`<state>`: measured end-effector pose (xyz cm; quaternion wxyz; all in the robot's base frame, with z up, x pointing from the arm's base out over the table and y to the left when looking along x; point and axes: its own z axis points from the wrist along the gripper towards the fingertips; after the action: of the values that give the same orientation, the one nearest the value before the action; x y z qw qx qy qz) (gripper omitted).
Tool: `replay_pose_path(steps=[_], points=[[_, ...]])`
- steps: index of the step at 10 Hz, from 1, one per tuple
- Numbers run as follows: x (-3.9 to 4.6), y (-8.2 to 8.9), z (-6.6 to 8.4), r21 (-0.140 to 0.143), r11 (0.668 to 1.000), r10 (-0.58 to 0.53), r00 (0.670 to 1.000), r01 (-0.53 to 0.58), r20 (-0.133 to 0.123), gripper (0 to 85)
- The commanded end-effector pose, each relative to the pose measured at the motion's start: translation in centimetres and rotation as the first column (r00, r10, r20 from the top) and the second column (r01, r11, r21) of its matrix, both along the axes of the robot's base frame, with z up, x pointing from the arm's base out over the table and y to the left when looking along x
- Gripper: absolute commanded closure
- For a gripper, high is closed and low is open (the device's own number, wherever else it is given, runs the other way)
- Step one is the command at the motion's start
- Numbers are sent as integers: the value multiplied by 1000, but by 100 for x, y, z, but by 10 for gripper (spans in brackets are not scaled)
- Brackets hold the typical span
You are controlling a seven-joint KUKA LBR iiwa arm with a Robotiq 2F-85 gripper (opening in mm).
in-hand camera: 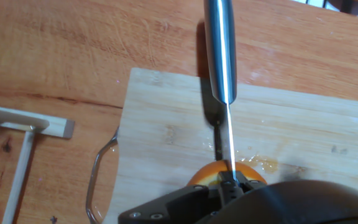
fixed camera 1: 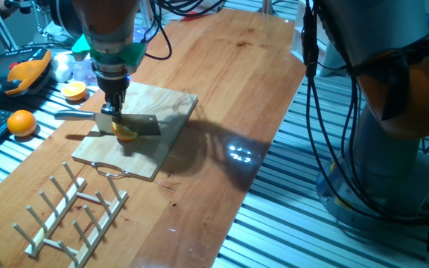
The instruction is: Chop the orange
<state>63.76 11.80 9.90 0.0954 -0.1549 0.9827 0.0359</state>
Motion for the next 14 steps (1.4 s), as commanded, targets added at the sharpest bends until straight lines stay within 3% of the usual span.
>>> replay_pose_path(steps=[1, 4, 5, 8, 9, 11, 14], points=[[25, 38, 15, 7, 1000, 1, 1000, -1, 2, 850], [72, 81, 40, 21, 1000, 7, 1000, -7, 14, 850], [71, 78, 41, 30, 999, 11, 1000, -11, 7, 850], [67, 69, 37, 0, 1000, 13, 1000, -13, -10, 850], [67, 66, 41, 2, 1000, 15, 1000, -15, -16, 850], [73, 74, 47, 36, 999, 16, 1000, -15, -17, 850], [95, 99, 70, 33, 999, 16, 1000, -16, -22, 850]])
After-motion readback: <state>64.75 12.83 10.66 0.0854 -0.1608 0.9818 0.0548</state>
